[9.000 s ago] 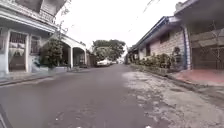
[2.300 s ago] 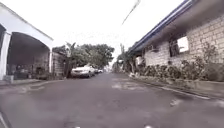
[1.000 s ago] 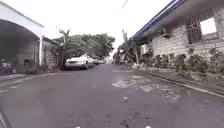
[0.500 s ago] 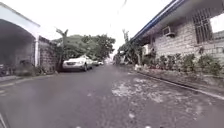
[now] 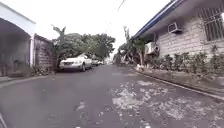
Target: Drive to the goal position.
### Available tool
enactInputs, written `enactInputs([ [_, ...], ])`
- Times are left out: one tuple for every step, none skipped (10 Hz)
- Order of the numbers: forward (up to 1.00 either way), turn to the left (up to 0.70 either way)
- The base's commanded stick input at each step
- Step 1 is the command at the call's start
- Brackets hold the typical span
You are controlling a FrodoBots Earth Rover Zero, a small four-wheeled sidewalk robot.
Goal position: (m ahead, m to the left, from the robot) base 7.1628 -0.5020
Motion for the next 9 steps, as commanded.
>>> enactInputs([
  [1.0,0.0],
  [1.0,0.0],
  [1.0,0.0],
  [1.0,0.0],
  [1.0,0.0],
  [1.0,0.0],
  [1.0,0.0],
  [1.0,0.0],
  [1.0,0.0],
])
